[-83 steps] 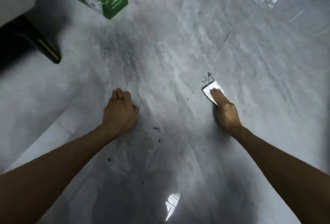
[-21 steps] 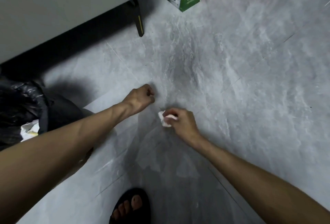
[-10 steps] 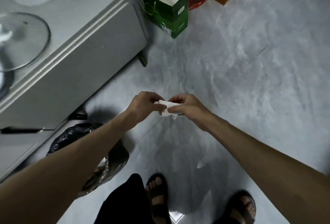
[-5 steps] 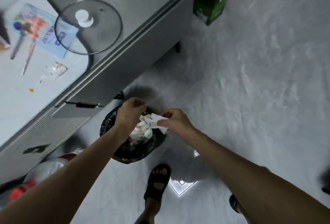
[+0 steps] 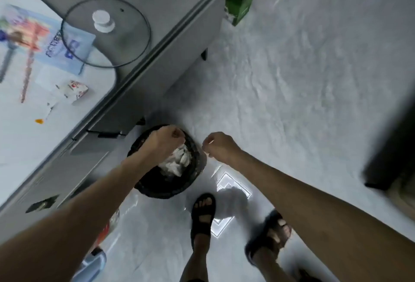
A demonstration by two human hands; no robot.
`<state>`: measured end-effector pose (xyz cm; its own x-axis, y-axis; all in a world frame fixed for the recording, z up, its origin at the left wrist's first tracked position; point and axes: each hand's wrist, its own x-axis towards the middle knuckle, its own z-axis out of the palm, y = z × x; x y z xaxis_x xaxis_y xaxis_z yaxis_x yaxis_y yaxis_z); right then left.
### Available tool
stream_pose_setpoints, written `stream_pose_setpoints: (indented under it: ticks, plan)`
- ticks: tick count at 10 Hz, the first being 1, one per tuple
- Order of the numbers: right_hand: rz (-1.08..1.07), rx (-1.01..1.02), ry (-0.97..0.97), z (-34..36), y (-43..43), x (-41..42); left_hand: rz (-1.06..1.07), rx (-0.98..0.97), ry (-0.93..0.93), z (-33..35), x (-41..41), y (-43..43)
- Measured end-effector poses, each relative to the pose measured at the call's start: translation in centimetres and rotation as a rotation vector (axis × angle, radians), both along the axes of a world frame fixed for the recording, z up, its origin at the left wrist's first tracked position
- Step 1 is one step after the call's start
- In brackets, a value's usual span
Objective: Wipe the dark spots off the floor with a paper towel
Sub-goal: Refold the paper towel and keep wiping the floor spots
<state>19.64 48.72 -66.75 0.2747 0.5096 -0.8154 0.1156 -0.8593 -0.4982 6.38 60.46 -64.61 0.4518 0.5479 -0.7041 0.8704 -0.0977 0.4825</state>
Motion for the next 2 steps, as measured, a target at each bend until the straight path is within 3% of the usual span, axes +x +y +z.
stream_pose_setpoints:
  ticks: [2]
  plan:
    - [0.024, 0.040, -0.156, 16.1, -5.6, 9.8, -0.346, 0.040, -0.146, 14.7, 11.7, -2.9]
